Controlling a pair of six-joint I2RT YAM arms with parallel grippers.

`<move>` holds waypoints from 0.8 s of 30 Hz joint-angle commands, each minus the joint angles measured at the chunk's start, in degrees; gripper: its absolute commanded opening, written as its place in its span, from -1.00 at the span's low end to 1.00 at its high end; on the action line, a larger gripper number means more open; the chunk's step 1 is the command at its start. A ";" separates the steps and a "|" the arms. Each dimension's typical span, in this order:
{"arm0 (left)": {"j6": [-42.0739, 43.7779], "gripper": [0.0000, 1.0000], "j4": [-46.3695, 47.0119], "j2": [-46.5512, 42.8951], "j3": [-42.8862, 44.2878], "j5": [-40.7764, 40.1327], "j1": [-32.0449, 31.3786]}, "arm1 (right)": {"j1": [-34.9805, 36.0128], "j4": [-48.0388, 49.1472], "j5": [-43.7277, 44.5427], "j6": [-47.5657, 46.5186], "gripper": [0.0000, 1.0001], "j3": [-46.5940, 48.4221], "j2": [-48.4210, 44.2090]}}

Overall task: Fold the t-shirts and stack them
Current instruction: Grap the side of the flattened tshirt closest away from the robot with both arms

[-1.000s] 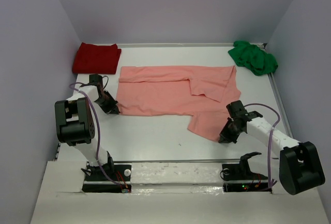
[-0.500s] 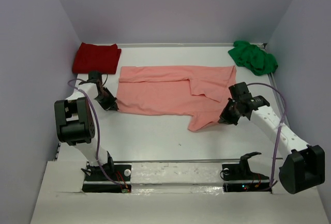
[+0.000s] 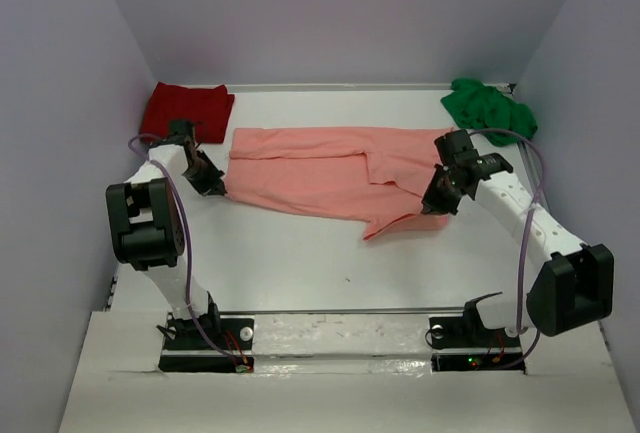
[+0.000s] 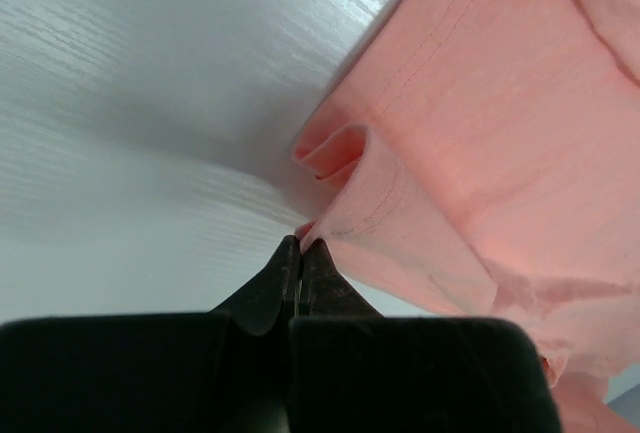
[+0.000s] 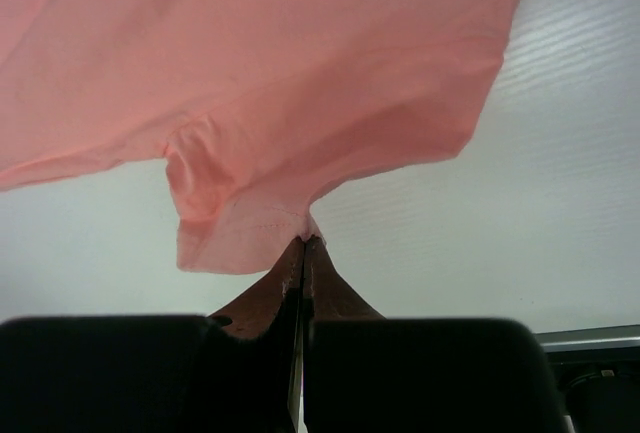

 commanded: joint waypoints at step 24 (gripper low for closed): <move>-1.72 -1.00 -7.48 -5.90 -3.49 5.33 0.14 | -9.97 0.59 0.15 -13.26 -1.00 24.15 18.53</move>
